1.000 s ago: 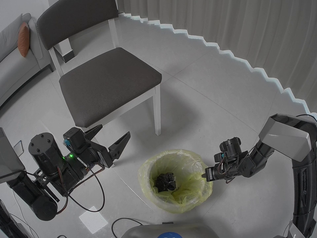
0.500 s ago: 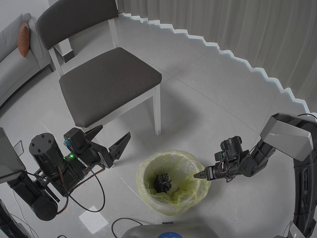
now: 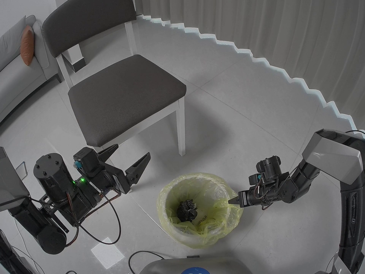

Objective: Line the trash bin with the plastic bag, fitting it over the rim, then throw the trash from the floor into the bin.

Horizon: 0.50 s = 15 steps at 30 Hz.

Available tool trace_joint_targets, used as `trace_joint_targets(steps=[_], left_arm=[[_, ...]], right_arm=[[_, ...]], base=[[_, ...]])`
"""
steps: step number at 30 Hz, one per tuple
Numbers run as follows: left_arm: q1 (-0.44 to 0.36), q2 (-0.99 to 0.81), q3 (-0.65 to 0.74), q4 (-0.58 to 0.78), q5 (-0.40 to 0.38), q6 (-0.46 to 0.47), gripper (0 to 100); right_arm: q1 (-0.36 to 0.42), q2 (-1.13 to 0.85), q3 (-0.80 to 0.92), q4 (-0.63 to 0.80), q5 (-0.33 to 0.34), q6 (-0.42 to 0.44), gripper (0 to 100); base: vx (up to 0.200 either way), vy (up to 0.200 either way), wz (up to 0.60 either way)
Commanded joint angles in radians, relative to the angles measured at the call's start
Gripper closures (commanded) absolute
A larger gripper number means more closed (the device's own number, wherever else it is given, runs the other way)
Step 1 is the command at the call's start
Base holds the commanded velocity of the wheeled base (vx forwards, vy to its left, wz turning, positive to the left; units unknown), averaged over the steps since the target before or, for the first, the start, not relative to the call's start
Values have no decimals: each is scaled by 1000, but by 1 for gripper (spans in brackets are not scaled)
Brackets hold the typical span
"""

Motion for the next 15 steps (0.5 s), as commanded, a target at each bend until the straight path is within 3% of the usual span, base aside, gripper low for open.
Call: trace_joint_targets(steps=[1, 15], left_arm=[[0, 3, 0, -16, -1, 3, 0], [2, 10, 0, -16, 2, 30, 0]], right_arm=[[-1, 2, 3, 0, -1, -1, 100], [-7, 4, -29, 11, -5, -10, 100]], base=[[0, 0, 0], [0, 0, 0]])
